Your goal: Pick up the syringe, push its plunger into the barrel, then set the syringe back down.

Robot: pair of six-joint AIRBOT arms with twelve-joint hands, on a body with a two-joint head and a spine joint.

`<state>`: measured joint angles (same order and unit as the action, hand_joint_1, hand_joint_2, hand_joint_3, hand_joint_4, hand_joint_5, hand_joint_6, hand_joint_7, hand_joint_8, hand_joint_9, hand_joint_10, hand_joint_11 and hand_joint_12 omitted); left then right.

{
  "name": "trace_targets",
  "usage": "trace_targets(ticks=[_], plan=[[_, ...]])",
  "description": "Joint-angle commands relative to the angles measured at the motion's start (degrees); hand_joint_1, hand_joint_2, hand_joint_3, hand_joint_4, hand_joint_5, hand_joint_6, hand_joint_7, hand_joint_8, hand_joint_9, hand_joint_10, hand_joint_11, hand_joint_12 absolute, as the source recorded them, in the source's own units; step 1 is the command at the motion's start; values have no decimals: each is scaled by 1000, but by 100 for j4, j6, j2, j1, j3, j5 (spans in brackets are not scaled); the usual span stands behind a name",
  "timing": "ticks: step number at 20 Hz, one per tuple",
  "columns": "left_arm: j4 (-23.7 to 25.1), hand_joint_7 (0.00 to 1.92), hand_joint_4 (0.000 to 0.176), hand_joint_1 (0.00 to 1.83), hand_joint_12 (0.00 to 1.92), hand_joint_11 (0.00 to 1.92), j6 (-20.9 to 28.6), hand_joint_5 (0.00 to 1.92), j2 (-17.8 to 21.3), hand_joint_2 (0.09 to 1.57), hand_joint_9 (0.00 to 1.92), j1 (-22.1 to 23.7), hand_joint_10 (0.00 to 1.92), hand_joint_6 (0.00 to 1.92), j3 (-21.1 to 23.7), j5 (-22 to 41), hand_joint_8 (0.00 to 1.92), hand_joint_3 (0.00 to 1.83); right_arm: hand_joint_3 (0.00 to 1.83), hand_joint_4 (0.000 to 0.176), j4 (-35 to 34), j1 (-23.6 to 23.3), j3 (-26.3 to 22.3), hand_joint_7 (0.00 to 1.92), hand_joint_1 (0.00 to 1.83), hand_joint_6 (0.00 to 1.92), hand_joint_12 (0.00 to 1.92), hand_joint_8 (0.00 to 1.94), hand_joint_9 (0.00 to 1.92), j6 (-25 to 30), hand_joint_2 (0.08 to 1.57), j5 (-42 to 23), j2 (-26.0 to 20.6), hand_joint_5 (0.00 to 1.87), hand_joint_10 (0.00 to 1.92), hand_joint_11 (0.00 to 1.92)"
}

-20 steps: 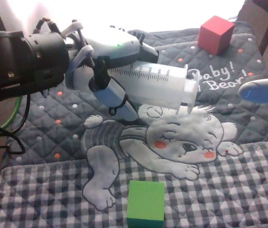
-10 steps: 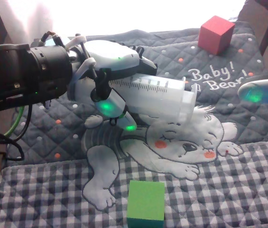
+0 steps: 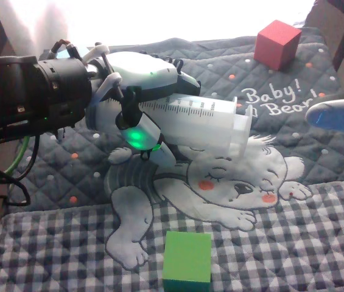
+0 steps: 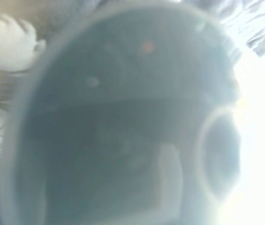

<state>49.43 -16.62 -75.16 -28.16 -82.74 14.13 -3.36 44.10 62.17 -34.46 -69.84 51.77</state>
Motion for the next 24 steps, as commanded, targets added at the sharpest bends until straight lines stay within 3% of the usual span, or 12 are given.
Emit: trace_targets(ticks=[1,2,4,5,6,7,9,11,12,13,17,24], plan=[[-122,738,0,1159,1549,84,68,711,24,1253,644,57,1206,1589,-22,521,1512,5,4,0,-97,-87,10,125,339,8,159,7,140,22,749,-706,-23,123,7,121],[-120,727,0,1174,1436,16,69,700,30,1257,666,50,912,1497,-20,522,1419,1,0,0,-97,-87,9,132,342,4,247,1,145,22,753,-706,-23,129,1,84],[-118,688,53,970,761,0,69,741,30,1244,532,37,212,1428,-21,524,187,0,0,0,-97,-87,12,132,291,1,367,8,148,22,765,-707,-23,114,9,40],[-115,688,53,970,761,0,68,741,28,1244,532,30,212,1428,-20,525,187,0,0,0,-97,-87,15,132,291,1,367,8,148,22,765,-707,-23,114,9,40],[-115,640,98,945,590,0,68,742,28,1241,495,25,93,1418,-17,528,53,0,0,0,-97,-87,15,133,306,0,417,4,149,22,751,-708,-23,109,4,15],[-115,526,143,910,410,0,68,723,27,1248,403,16,11,1429,-16,528,3,2,0,0,-97,-87,15,134,340,2,433,1,142,22,745,-708,-23,123,0,0],[-112,437,133,920,321,0,68,730,27,1242,311,0,0,1396,-14,527,0,0,2,0,-96,-87,18,140,307,0,498,1,144,21,757,-708,-23,123,2,0],[-79,366,172,882,260,0,68,699,28,1254,244,-6,0,1410,-8,519,0,0,2,0,-96,-87,25,144,292,1,516,2,149,21,763,-708,-23,125,3,0],[-14,308,59,821,200,0,68,537,29,1183,198,-7,0,694,12,497,0,0,0,0,-96,-87,26,142,289,1,496,0,144,20,754,-708,-23,117,0,0],[21,240,47,765,150,0,68,503,29,1113,140,-6,1,251,23,484,0,0,2,0,-96,-87,26,142,292,0,455,0,142,20,763,-708,-23,113,0,0],[141,46,155,659,0,0,68,198,32,808,19,-7,0,0,68,457,0,0,0,0,-96,-87,28,152,332,0,413,0,154,17,747,-709,-23,116,0,0],[252,0,176,516,0,0,68,0,86,652,0,-8,0,0,138,427,0,0,0,0,-96,-87,29,164,323,0,450,2,158,11,730,-713,-21,111,2,0]])
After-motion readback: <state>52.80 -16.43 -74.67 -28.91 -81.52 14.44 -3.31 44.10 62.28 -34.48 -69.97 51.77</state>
